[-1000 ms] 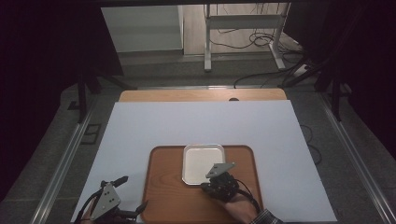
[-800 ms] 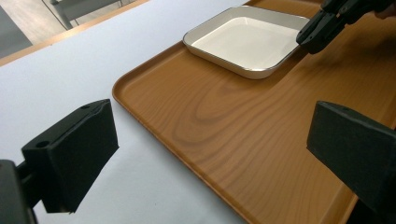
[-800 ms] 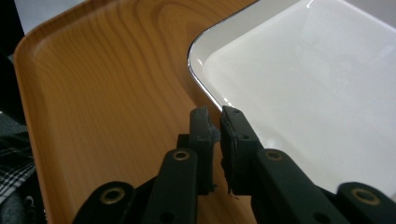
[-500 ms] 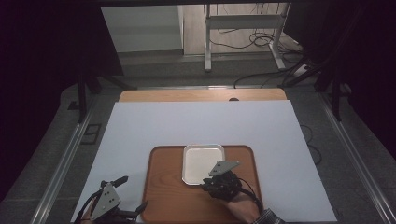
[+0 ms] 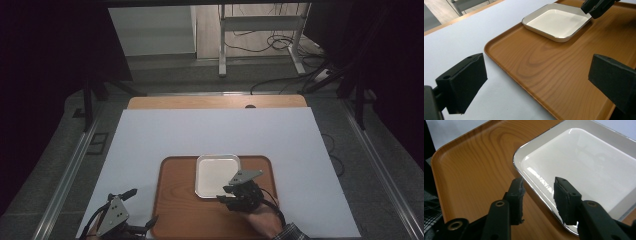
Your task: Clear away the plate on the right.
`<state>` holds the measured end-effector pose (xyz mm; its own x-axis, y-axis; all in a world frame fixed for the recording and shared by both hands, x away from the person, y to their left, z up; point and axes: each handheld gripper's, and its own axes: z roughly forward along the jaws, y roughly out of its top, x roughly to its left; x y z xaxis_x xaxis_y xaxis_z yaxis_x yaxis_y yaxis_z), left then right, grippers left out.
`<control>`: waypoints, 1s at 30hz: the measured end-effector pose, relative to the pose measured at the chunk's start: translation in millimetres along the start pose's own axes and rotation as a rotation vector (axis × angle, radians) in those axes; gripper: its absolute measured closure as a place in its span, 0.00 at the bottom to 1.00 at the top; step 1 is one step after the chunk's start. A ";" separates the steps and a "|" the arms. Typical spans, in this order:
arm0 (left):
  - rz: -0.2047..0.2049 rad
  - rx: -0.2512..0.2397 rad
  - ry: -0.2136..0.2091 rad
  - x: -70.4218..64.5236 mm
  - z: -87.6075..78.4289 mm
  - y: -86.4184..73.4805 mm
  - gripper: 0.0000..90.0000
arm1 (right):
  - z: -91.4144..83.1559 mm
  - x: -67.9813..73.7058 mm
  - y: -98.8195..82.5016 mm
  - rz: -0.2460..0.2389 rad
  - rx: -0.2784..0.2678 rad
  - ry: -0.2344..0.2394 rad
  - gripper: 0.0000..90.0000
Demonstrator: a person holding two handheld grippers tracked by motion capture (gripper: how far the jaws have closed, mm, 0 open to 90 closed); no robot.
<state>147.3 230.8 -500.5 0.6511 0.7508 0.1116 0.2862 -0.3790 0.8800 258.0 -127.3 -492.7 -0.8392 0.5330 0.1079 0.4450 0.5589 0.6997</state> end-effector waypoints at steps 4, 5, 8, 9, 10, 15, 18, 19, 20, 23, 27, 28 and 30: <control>0.001 0.000 0.000 0.0 0.0 0.0 0.02 | -2.8 -2.5 -0.1 0.003 -0.004 -0.010 0.60; 0.001 0.000 0.000 0.0 0.0 0.0 0.02 | -2.8 -2.5 -0.1 0.003 -0.004 -0.010 0.60; 0.002 -0.001 0.000 0.3 -0.2 0.0 0.02 | -5.3 -5.0 -0.2 0.006 -0.009 -0.021 0.56; 0.002 -0.001 0.000 0.3 -0.2 0.0 0.02 | -5.3 -5.0 -0.2 0.006 -0.009 -0.021 0.56; 0.000 -0.001 -0.001 0.1 -0.2 0.0 0.02 | -5.9 -5.7 -0.2 0.006 -0.010 -0.024 0.55; 0.001 -0.002 -0.001 0.3 -0.3 0.0 0.02 | -10.6 -9.8 -0.1 0.011 -0.021 -0.035 0.50; 0.002 -0.002 0.000 0.3 -0.3 0.0 0.02 | -13.4 -11.3 0.1 0.008 -0.028 -0.041 0.49; 0.002 -0.002 0.000 0.3 -0.3 0.0 0.02 | -14.5 -11.7 0.1 0.009 -0.030 -0.042 0.49; 0.001 -0.002 0.000 0.3 -0.3 0.0 0.02 | -15.3 -12.3 0.1 0.008 -0.034 -0.044 0.48; 0.002 -0.002 0.000 0.2 -0.4 0.0 0.02 | -18.4 -13.4 0.1 0.011 -0.040 -0.049 0.47; 0.001 -0.002 0.000 0.1 -0.5 -0.1 0.02 | -22.2 -15.7 0.1 0.010 -0.049 -0.058 0.45; 0.000 -0.003 0.000 0.1 -0.5 -0.1 0.02 | -23.3 -16.2 0.0 0.013 -0.049 -0.058 0.44; 0.000 -0.003 -0.001 0.2 -0.5 -0.2 0.02 | -24.8 -17.0 -0.2 0.015 -0.054 -0.064 0.43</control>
<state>147.0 231.3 -500.4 0.6514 0.7506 0.1110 0.2842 -0.3770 0.8816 264.5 -152.2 -477.1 -0.8100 0.5817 0.0742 0.4382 0.5164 0.7358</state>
